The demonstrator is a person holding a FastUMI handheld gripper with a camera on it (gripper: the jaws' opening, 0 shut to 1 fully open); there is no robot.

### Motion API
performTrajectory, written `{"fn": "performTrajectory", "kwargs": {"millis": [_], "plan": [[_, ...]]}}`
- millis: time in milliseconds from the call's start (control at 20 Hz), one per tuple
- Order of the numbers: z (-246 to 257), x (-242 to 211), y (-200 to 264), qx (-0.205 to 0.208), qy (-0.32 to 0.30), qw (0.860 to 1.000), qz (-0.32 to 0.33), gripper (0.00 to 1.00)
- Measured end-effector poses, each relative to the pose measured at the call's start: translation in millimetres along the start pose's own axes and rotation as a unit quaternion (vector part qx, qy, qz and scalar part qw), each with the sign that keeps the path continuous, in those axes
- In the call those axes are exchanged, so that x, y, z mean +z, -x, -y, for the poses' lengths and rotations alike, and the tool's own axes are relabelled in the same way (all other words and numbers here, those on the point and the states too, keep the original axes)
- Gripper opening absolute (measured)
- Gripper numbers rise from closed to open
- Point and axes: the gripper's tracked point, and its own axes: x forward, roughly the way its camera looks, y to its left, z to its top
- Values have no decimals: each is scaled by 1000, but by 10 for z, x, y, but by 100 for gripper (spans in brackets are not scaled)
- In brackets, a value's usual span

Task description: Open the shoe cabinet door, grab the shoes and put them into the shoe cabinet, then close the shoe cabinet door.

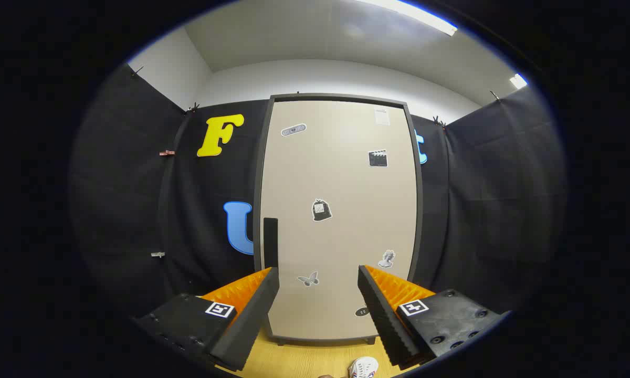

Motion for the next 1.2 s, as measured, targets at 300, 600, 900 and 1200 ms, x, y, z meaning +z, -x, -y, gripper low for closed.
{"fn": "performTrajectory", "kwargs": {"millis": [300, 600, 900, 1200], "plan": [[63, -66, 37, -3, 7, 1000, -3, 97], [89, -114, 28, -12, 6, 1000, -10, 98], [-4, -164, -49, -10, -2, 1000, -23, 98], [-6, -88, -78, -18, -12, 1000, -21, 98]]}}
